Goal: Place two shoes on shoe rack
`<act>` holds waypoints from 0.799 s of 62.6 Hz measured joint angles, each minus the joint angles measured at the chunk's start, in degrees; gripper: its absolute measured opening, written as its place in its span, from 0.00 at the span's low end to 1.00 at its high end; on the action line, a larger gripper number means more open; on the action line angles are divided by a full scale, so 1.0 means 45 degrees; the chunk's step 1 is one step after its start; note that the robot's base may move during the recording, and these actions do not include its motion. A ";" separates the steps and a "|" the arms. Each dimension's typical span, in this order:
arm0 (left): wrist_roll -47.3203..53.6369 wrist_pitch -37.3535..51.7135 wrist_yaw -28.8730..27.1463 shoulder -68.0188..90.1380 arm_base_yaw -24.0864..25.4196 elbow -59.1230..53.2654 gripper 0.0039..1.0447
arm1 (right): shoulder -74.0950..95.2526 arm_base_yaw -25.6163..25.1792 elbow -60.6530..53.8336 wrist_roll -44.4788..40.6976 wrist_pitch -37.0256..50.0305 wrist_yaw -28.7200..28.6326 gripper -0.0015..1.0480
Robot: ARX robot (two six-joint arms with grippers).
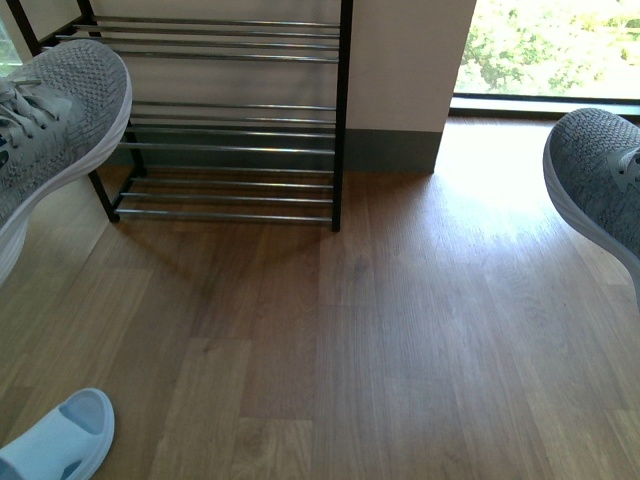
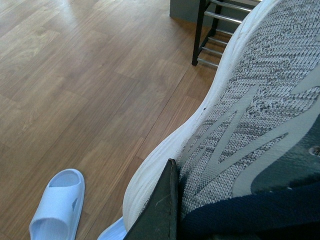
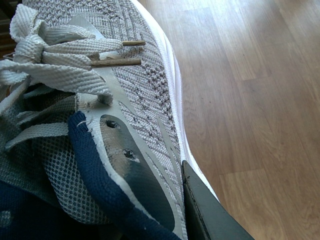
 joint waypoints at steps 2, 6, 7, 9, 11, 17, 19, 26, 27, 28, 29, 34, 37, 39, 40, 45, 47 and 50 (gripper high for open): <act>-0.0005 0.0000 -0.0015 0.0000 0.0000 -0.0005 0.01 | 0.0000 0.0000 0.0000 0.0000 0.0000 0.0000 0.01; -0.0005 0.0000 -0.0005 0.0000 0.0000 0.0000 0.01 | 0.0000 0.0000 0.0000 0.0000 0.0000 0.0000 0.01; -0.0005 0.0000 -0.0010 0.0000 0.0000 0.0000 0.01 | 0.0000 0.0000 0.0000 0.0000 0.0000 0.0005 0.01; -0.0005 0.0000 -0.0010 0.0000 0.0000 0.0000 0.01 | 0.0000 0.0000 0.0000 0.0000 0.0000 0.0000 0.01; -0.0005 0.0000 0.0000 0.0000 0.0000 0.0000 0.01 | 0.0000 -0.0005 0.0000 0.0000 0.0000 0.0000 0.01; 0.0000 0.0000 -0.0049 0.0000 0.0000 0.0000 0.01 | 0.0000 -0.0005 0.0000 0.0000 0.0000 0.0005 0.01; -0.0005 0.0000 -0.0029 0.0000 -0.0019 0.0000 0.01 | 0.0000 -0.0029 0.0000 0.0000 0.0000 0.0005 0.01; -0.0005 0.0005 0.0112 0.0000 -0.0117 0.0000 0.01 | 0.0000 -0.0058 0.0000 0.0000 0.0000 0.0160 0.01; -0.0005 0.0005 0.0126 0.0000 -0.0117 0.0000 0.01 | 0.0000 -0.0068 0.0000 0.0000 0.0000 0.0180 0.01; -0.0005 0.0005 0.0155 0.0000 -0.0117 0.0000 0.01 | 0.0000 -0.0073 0.0005 0.0000 0.0000 0.0180 0.01; -0.0005 0.0005 0.0189 0.0000 -0.0117 0.0000 0.01 | 0.0000 -0.0073 0.0005 0.0000 0.0000 0.0175 0.01; 0.0010 0.0000 0.0102 0.0000 -0.0117 -0.0019 0.01 | 0.0000 -0.0073 0.0000 0.0000 0.0000 0.0126 0.01; 0.0029 0.0005 0.0102 0.0000 -0.0107 -0.0019 0.01 | 0.0000 -0.0073 0.0000 -0.0005 0.0000 0.0078 0.01; 0.0024 0.0000 0.0058 0.0000 -0.0097 -0.0024 0.01 | 0.0000 -0.0073 0.0000 -0.0005 0.0000 0.0078 0.01; 0.0024 0.0000 0.0039 0.0000 -0.0097 -0.0024 0.01 | 0.0000 -0.0073 0.0000 0.0000 0.0000 0.0078 0.01; 0.0024 0.0000 -0.0005 -0.0005 -0.0092 -0.0024 0.01 | 0.0000 -0.0063 0.0000 0.0000 0.0000 0.0078 0.01; 0.0024 0.0000 0.0005 -0.0005 -0.0087 -0.0024 0.01 | 0.0000 -0.0063 0.0000 -0.0005 0.0000 0.0053 0.01; 0.0019 0.0000 -0.0019 -0.0005 -0.0078 -0.0024 0.01 | 0.0000 -0.0063 0.0000 -0.0005 0.0000 0.0034 0.01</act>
